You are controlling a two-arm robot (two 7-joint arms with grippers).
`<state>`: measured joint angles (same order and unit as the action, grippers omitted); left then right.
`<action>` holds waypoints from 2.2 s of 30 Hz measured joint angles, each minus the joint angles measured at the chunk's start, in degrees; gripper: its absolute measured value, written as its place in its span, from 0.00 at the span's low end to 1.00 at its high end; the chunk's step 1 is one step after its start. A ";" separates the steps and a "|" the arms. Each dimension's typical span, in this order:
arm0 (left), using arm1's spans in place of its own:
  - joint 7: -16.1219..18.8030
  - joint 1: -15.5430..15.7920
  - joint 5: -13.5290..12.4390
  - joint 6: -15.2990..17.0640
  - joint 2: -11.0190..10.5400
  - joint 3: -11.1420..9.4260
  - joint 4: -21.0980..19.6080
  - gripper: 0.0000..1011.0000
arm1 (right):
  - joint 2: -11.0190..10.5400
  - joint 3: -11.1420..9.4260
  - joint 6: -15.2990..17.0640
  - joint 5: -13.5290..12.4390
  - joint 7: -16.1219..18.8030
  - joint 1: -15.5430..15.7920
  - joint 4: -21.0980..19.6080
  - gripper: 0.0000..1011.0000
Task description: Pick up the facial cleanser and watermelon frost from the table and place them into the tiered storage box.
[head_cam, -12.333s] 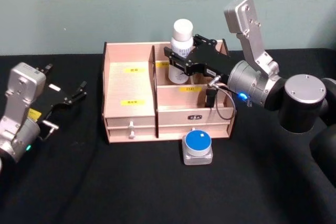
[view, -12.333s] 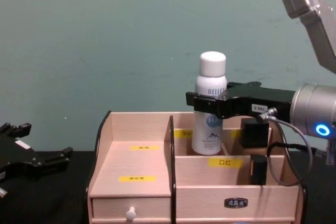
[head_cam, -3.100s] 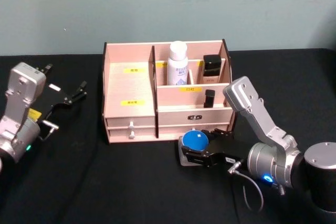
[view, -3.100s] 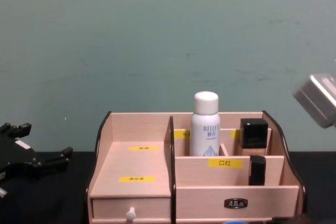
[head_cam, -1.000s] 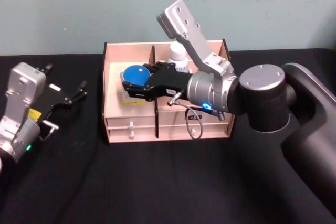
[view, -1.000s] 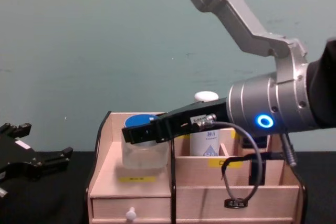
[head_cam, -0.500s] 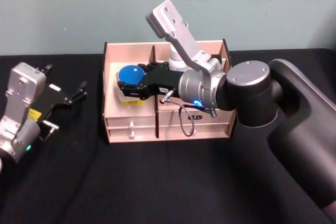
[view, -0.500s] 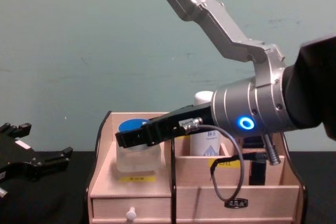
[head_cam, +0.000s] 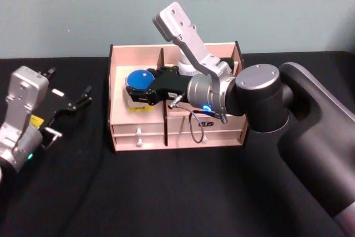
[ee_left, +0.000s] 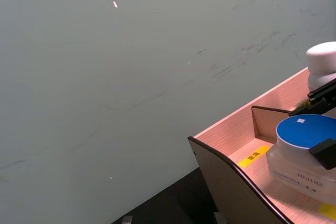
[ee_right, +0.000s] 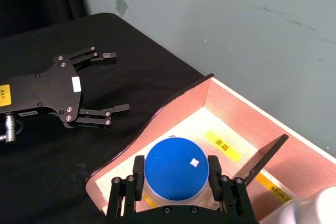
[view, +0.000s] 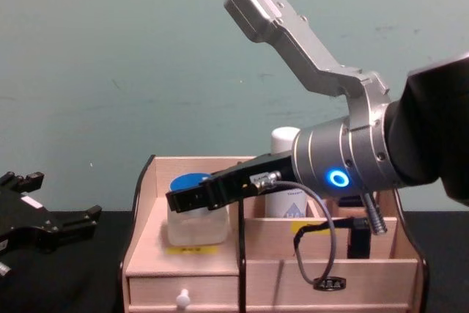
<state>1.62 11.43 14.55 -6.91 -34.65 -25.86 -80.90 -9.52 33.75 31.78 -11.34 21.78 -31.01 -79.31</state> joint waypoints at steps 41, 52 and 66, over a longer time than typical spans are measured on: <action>0.00 0.00 0.00 0.00 0.00 0.00 0.00 0.99 | -1.09 -2.27 -2.78 -0.42 0.17 2.23 -4.66 0.99; 0.00 0.00 0.00 0.00 0.00 0.00 0.00 0.99 | -3.41 -6.31 -9.92 -0.65 -3.54 8.69 -14.72 0.99; 0.00 0.00 0.00 0.00 0.00 0.00 0.00 0.99 | -3.81 -16.44 -19.68 4.04 -16.62 20.92 -22.23 0.99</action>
<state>1.62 11.43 14.55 -6.91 -34.65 -25.86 -80.90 -13.33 17.32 12.10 -7.29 5.16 -10.08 -101.54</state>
